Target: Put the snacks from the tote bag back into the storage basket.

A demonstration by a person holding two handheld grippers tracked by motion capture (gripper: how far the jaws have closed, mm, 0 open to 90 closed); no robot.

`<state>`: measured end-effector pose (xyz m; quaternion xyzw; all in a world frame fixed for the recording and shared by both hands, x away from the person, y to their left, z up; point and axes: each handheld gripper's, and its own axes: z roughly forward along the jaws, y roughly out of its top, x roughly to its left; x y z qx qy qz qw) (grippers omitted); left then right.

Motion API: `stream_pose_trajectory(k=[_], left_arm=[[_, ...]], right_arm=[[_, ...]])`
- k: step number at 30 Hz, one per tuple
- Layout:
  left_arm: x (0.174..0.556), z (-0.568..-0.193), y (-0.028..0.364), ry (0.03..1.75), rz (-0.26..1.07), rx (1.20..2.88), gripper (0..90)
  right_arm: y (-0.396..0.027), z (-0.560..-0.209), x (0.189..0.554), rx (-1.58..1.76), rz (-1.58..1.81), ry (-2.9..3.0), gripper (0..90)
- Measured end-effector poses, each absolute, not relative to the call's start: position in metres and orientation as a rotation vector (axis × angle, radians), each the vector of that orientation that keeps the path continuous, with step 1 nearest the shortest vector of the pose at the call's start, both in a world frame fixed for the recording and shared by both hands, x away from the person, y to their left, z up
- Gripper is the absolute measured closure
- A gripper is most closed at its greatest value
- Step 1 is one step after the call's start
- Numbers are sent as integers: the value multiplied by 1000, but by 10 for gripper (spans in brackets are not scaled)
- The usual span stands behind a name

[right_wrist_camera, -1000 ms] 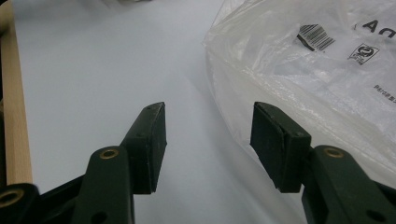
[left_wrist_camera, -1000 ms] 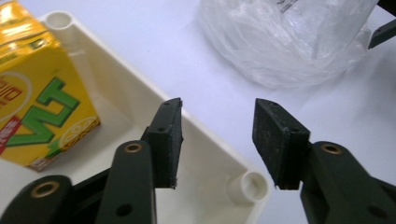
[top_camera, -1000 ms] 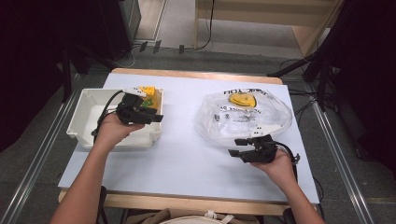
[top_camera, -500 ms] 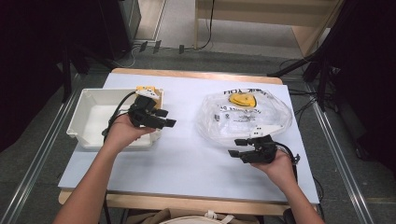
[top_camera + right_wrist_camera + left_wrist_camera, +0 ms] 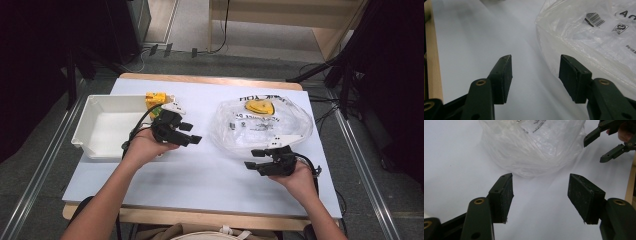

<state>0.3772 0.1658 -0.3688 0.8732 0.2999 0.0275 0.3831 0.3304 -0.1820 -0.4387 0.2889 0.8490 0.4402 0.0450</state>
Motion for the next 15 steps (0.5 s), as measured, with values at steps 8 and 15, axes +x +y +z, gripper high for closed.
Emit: stream_pose_trajectory(k=[8, 15], left_arm=[[368, -377, 146, 754, 69, 2229, 378], [359, -385, 132, 710, 68, 2244, 384]], right_arm=[[-182, -439, 330, 875, 1346, 2586, 435], [-183, -439, 329, 880, 1347, 2586, 433]])
